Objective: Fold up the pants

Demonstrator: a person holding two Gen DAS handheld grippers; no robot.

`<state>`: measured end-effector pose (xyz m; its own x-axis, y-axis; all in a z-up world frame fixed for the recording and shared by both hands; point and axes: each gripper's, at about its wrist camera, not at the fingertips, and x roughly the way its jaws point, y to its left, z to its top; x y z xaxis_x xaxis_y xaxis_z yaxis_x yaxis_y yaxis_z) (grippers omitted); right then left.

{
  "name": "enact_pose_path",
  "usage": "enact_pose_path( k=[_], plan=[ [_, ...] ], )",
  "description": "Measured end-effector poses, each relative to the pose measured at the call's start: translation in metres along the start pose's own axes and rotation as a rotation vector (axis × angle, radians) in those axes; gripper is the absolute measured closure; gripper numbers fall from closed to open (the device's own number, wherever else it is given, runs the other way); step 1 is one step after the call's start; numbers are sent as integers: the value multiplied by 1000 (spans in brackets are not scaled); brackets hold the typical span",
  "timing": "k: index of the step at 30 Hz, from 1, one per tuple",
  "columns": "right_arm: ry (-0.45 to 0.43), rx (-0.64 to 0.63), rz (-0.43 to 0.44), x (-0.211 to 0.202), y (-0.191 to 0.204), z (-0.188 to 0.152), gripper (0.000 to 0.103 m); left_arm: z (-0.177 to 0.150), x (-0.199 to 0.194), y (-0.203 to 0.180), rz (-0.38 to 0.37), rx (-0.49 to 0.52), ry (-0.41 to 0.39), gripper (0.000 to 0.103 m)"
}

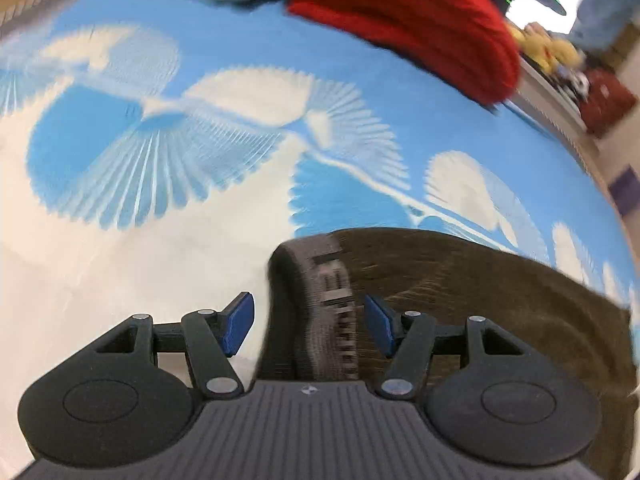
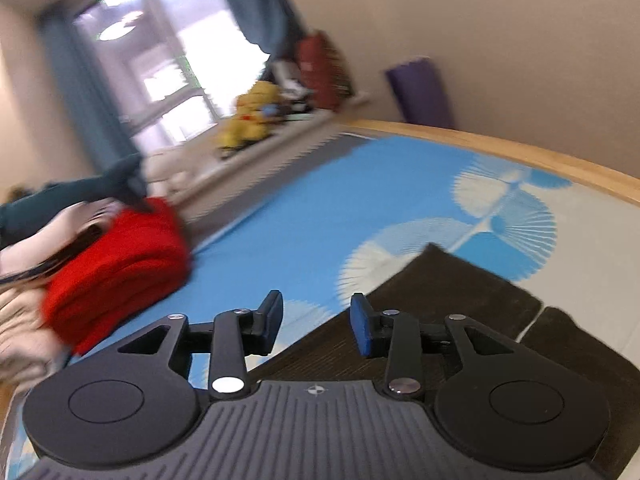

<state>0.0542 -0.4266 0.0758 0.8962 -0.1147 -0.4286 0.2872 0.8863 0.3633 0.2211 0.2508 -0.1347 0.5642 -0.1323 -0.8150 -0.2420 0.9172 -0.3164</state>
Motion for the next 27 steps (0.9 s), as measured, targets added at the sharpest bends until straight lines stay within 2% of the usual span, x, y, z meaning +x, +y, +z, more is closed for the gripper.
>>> enact_pose_path(
  k=[2, 4, 5, 7, 8, 11, 13, 15, 18, 19, 20, 22, 23, 25, 26, 27],
  plan=[
    [19, -27, -22, -3, 6, -13, 62, -1, 12, 4, -24, -23, 3, 37],
    [61, 10, -44, -4, 9, -20, 61, -1, 21, 2, -46, -40, 10, 40],
    [52, 10, -41, -6, 12, -23, 61, 0, 25, -3, -51, -19, 19, 58],
    [42, -53, -77, -6, 22, -26, 61, 0, 29, -15, 11, 73, 2, 76],
    [44, -72, -81, -5, 24, -27, 61, 4, 24, -15, 17, 57, -27, 78],
    [52, -101, -75, -13, 33, -37, 61, 10, 6, -20, 65, 50, -106, 76],
    [50, -123, -73, -13, 36, -39, 61, 9, 0, -24, 103, 50, -60, 69],
    [54, -144, -69, -11, 39, -39, 61, 10, -16, -20, 156, -11, 22, 63],
    [58, -169, -45, -5, 44, -38, 61, 7, -55, -17, 148, -18, 71, 62],
    [60, -177, -35, -4, 47, -38, 61, 0, -70, -16, 144, 17, 90, 57],
    [61, -180, -22, -4, 49, -37, 61, -8, -83, -15, 150, 58, 106, 44],
    [54, -163, 20, -4, 55, -35, 61, -36, -104, -8, 171, 96, 103, 27],
    [51, -156, 38, -4, 57, -35, 61, -53, -109, -2, 176, 97, 105, 25],
    [43, -152, 57, -7, 63, -36, 61, -89, -103, 11, 175, 81, 155, 25],
    [40, -150, 66, -9, 67, -36, 61, -106, -95, 17, 164, 77, 189, 34],
    [40, -150, 77, -9, 69, -36, 61, -121, -84, 22, 156, 97, 261, 50]
  ],
)
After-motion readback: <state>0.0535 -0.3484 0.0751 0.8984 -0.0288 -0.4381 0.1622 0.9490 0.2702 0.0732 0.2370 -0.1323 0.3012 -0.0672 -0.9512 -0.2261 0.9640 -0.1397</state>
